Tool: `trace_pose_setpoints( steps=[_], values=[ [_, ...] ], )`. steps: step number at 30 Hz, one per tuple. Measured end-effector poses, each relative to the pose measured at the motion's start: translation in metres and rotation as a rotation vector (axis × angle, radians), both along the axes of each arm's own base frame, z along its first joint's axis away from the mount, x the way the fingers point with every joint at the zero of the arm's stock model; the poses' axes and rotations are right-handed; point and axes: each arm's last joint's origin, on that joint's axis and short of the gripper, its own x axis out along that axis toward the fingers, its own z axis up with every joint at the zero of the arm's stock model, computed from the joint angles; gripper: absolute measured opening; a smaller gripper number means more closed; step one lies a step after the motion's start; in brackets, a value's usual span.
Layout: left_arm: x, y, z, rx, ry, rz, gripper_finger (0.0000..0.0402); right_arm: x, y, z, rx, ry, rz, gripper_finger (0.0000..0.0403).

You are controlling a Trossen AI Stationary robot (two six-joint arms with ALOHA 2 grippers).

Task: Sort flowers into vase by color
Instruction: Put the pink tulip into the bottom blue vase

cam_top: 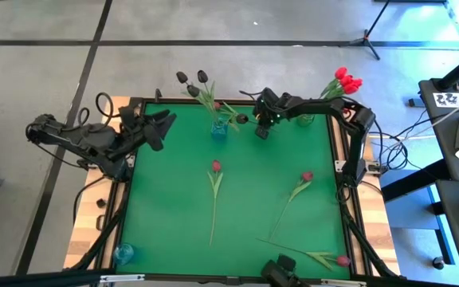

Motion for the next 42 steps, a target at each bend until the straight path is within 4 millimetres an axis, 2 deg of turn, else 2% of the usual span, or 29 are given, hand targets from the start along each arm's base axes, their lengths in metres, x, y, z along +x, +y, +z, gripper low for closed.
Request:
trace_pose_setpoints(
  steps=[5, 9, 14, 24, 30, 35, 39, 42],
  values=[
    [0.000, 0.000, -0.003, 0.013, 0.037, -0.002, 0.0262, -0.005, 0.009, -0.002, 0.078, 0.070, -0.072, 0.0007],
    [0.001, -0.001, -0.005, 0.022, 0.065, -0.035, 0.0262, -0.007, 0.022, 0.005, 0.151, 0.110, -0.140, 0.0006],
    [0.001, -0.002, -0.009, 0.031, 0.100, -0.080, 0.0262, -0.014, 0.043, 0.017, 0.233, 0.192, -0.214, 0.0003],
    [0.001, -0.004, -0.018, 0.057, 0.208, -0.159, 0.0262, -0.016, 0.094, 0.021, 0.381, 0.423, -0.338, 0.0001],
    [-0.001, -0.009, -0.023, 0.084, 0.270, -0.197, 0.0262, -0.011, 0.139, 0.022, 0.472, 0.552, -0.368, 0.0000],
    [-0.002, -0.017, -0.023, 0.127, 0.299, -0.266, 0.0262, -0.011, 0.184, 0.014, 0.553, 0.614, -0.332, 0.0000],
    [-0.002, -0.025, -0.025, 0.166, 0.328, -0.374, 0.0262, -0.007, 0.227, 0.015, 0.531, 0.641, -0.256, 0.0000],
    [0.000, -0.033, -0.027, 0.202, 0.356, -0.451, 0.0262, -0.003, 0.258, 0.020, 0.538, 0.597, -0.158, 0.0000]
  ],
)
